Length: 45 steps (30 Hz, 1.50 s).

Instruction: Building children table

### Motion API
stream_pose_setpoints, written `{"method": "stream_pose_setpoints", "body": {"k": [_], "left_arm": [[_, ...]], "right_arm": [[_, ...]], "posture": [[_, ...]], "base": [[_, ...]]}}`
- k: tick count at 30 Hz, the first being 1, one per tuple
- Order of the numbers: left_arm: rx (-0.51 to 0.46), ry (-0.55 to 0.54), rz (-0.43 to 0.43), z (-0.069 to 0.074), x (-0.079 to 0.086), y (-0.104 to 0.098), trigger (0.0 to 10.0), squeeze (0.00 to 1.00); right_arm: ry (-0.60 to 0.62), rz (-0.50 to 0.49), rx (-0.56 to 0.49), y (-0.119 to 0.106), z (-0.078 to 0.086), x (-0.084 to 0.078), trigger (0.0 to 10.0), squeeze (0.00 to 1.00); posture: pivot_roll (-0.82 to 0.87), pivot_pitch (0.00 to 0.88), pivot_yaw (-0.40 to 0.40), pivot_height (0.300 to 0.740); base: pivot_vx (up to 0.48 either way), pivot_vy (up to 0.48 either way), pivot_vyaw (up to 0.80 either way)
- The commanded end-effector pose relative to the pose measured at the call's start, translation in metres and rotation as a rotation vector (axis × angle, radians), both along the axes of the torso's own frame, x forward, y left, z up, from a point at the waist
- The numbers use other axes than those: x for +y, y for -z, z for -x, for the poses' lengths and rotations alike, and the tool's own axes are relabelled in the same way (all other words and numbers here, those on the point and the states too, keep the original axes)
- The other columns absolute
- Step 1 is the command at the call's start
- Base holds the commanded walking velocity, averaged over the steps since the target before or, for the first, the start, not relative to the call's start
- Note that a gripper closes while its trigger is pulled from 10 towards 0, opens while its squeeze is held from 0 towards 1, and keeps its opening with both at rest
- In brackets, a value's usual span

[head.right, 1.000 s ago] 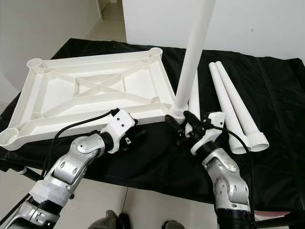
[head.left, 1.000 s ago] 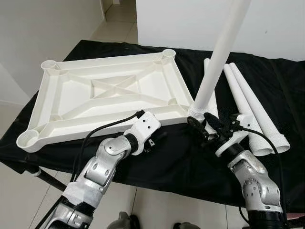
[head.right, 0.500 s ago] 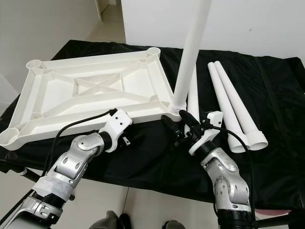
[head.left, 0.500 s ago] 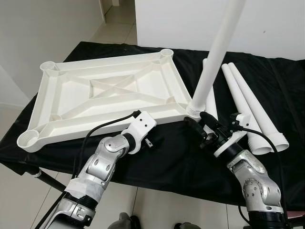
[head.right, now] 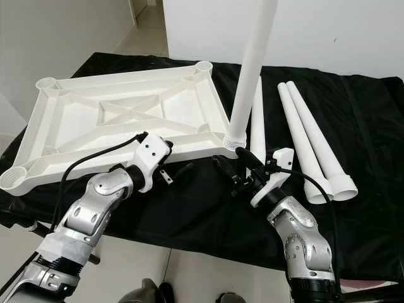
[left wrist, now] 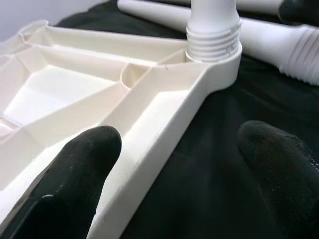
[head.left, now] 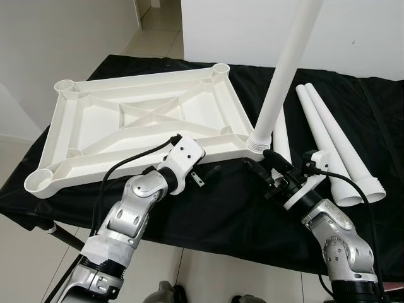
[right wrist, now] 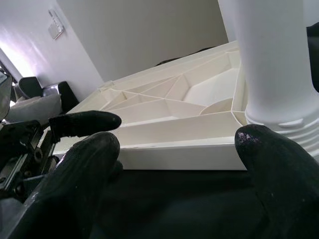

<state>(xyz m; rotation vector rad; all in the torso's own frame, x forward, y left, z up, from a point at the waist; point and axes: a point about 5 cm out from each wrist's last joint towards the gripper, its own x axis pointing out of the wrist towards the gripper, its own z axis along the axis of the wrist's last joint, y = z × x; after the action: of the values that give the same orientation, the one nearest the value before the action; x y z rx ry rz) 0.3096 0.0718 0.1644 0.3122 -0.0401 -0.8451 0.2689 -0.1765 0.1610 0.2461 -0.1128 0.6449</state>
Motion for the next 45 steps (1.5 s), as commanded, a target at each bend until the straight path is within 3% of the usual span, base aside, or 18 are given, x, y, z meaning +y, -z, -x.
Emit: {"method": "stream_pose_setpoints", "body": {"k": [1,5,14,17,21,28,29,30,31,45], "left_arm": [[0.010,-0.068,-0.026,-0.009,0.010,0.005,10.0,0.00],[0.049,-0.177,-0.086,-0.021,0.019,0.018,10.0,0.00],[0.082,-0.304,-0.150,-0.034,0.031,0.032,10.0,0.00],[0.086,-0.368,-0.209,-0.040,0.036,0.039,10.0,0.00],[0.114,-0.444,-0.215,-0.046,0.043,0.040,10.0,0.00],[0.151,-0.479,-0.196,-0.049,0.047,0.042,10.0,0.00],[0.161,-0.481,-0.191,-0.050,0.048,0.043,9.0,0.00],[0.168,-0.488,-0.168,-0.051,0.049,0.042,3.0,0.00],[0.171,-0.493,-0.152,-0.052,0.049,0.041,0.0,0.00],[0.149,-0.468,-0.118,-0.054,0.036,0.037,0.0,0.00]], "right_arm": [[-0.008,0.008,0.011,0.001,0.000,0.000,10.0,0.00],[-0.022,0.004,0.007,0.001,0.001,0.004,10.0,0.00],[-0.027,0.001,0.006,0.001,0.003,0.007,10.0,0.00],[-0.027,-0.003,0.006,0.001,0.003,0.009,10.0,0.00],[-0.023,-0.003,0.004,0.001,0.002,0.009,10.0,0.00],[-0.020,0.007,0.006,0.002,0.001,0.010,10.0,0.00],[-0.020,0.009,0.006,0.002,0.001,0.010,10.0,0.00],[-0.020,0.010,0.006,0.002,0.000,0.011,10.0,0.00],[-0.021,0.010,0.005,0.002,0.000,0.011,10.0,0.00],[-0.008,0.008,-0.002,0.000,-0.003,0.011,10.0,0.00]], "posture": [[-0.14,0.075,0.090,0.740],[-0.14,0.076,0.092,0.740],[-0.15,0.078,0.097,0.740],[-0.15,0.078,0.097,0.740],[-0.15,0.083,0.098,0.740],[-0.15,0.089,0.098,0.740],[-0.15,0.089,0.098,0.740],[-0.15,0.089,0.098,0.740],[-0.15,0.089,0.098,0.740],[-0.14,0.098,0.103,0.740]], "base": [[0.000,0.000,0.00],[0.000,0.000,0.00],[0.000,0.000,0.00],[0.000,0.000,0.00],[0.000,0.000,0.00],[0.000,0.000,0.00],[0.000,0.000,0.00],[0.000,0.000,0.00],[0.000,0.000,0.00],[0.000,0.000,0.00]]}}
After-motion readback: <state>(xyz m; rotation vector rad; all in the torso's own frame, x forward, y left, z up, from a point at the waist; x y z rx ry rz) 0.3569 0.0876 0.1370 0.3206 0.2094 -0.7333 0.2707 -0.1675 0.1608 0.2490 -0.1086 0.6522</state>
